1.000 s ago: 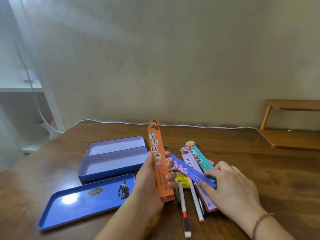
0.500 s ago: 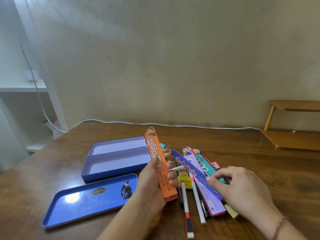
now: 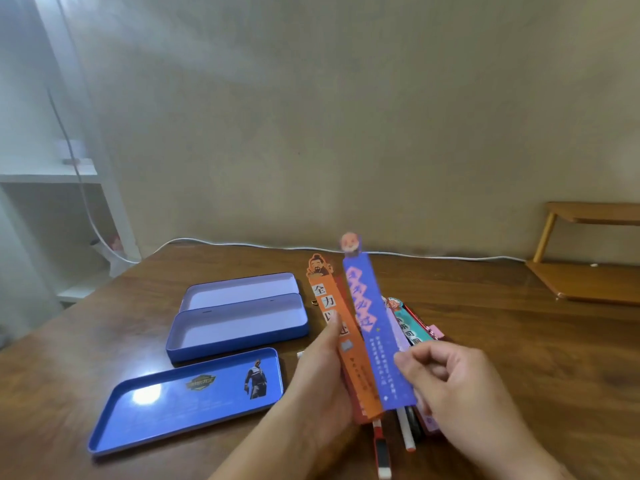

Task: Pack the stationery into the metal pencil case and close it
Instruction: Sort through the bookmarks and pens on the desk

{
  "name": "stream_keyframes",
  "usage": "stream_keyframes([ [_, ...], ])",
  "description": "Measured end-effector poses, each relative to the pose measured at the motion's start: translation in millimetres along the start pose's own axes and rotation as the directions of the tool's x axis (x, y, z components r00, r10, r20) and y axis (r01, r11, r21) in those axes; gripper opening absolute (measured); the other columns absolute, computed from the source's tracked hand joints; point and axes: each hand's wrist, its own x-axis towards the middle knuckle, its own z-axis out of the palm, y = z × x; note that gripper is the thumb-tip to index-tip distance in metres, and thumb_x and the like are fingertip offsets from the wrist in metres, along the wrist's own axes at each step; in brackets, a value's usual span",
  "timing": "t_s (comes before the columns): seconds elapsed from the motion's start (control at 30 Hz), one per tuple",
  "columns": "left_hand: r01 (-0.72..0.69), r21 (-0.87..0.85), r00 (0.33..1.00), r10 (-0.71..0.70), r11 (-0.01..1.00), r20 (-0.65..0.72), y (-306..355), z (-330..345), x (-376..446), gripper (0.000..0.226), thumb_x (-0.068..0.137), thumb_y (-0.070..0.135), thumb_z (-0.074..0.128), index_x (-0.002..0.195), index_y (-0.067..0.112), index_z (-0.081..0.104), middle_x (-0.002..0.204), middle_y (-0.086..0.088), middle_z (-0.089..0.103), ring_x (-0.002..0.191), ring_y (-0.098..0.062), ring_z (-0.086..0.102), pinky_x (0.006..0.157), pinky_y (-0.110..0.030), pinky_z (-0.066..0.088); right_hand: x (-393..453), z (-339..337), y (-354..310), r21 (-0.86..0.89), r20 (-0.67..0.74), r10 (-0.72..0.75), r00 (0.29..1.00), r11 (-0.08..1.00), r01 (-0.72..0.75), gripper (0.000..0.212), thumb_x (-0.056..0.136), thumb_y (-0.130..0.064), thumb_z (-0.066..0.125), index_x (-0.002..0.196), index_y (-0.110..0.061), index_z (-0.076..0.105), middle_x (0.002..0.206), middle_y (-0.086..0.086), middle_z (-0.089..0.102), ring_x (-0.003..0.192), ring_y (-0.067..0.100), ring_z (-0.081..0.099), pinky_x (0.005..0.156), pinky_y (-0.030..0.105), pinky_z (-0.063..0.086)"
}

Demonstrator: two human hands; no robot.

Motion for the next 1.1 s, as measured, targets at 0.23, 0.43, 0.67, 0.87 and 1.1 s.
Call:
stream_keyframes([
  [0.23, -0.044, -0.033, 0.991, 0.048, 0.999, 0.123, 0, 4, -7, 0.056, 0.093, 0.055, 0.043, 0.115, 0.006, 0.062, 0.074, -0.008, 0.059, 0.064, -0.017, 0.058, 0.067, -0.032, 0.051, -3, 6, 5, -0.370, -0.112, -0.182, 0.977, 0.920, 0.129, 0.028, 0.072, -0.049, 0.075, 0.064, -0.028, 0.059, 0.053, -0.018, 0.061, 0.057, 0.001, 0.058, 0.052, 0.022, 0.041],
  [0.43, -0.024, -0.123, 0.998, 0.032, 0.992, 0.061, 4, 1, -2, 0.070, 0.089, 0.072, 0.030, 0.095, 0.008, 0.057, 0.064, -0.005, 0.049, 0.040, -0.012, 0.042, 0.037, -0.018, 0.039, -16, 4, -2, -0.535, 0.227, -0.482, 0.846, 0.664, 0.522, 0.043, 0.061, -0.080, 0.057, 0.094, -0.053, 0.053, 0.102, -0.038, 0.062, 0.089, -0.014, 0.058, 0.066, 0.006, 0.046],
  [0.67, -0.003, -0.263, 0.998, 0.017, 0.965, 0.054, -3, 5, -3, 0.064, 0.096, 0.060, 0.037, 0.108, 0.002, 0.061, 0.060, -0.005, 0.044, 0.042, -0.011, 0.039, 0.037, -0.019, 0.038, -8, 6, 6, -0.571, 0.222, -0.662, 0.716, 0.507, 0.646, 0.024, 0.074, -0.055, 0.064, 0.091, -0.039, 0.066, 0.081, -0.022, 0.069, 0.069, -0.001, 0.064, 0.054, 0.020, 0.049],
  [0.87, -0.018, -0.231, 0.998, 0.032, 0.973, 0.057, -3, -1, 0, 0.053, 0.098, 0.056, 0.036, 0.105, 0.007, 0.054, 0.060, -0.004, 0.044, 0.042, -0.012, 0.039, 0.039, -0.021, 0.035, -16, -5, -7, -0.546, 0.061, -0.539, 0.840, 0.686, 0.480, 0.016, 0.075, -0.058, 0.060, 0.086, -0.049, 0.055, 0.062, -0.021, 0.061, 0.058, -0.006, 0.057, 0.049, 0.006, 0.039],
  [1.1, -0.089, -0.238, 0.985, 0.120, 0.967, 0.122, 4, -4, -3, 0.052, 0.098, 0.060, 0.033, 0.118, 0.020, 0.061, 0.073, -0.007, 0.052, 0.063, -0.019, 0.049, 0.074, -0.042, 0.048, 4, -18, -6, -0.862, -0.095, 0.047, 0.994, 0.495, -0.106, 0.036, 0.079, -0.073, 0.047, 0.090, -0.040, 0.055, 0.118, -0.015, 0.063, 0.075, 0.006, 0.049, 0.045, 0.017, 0.034],
])
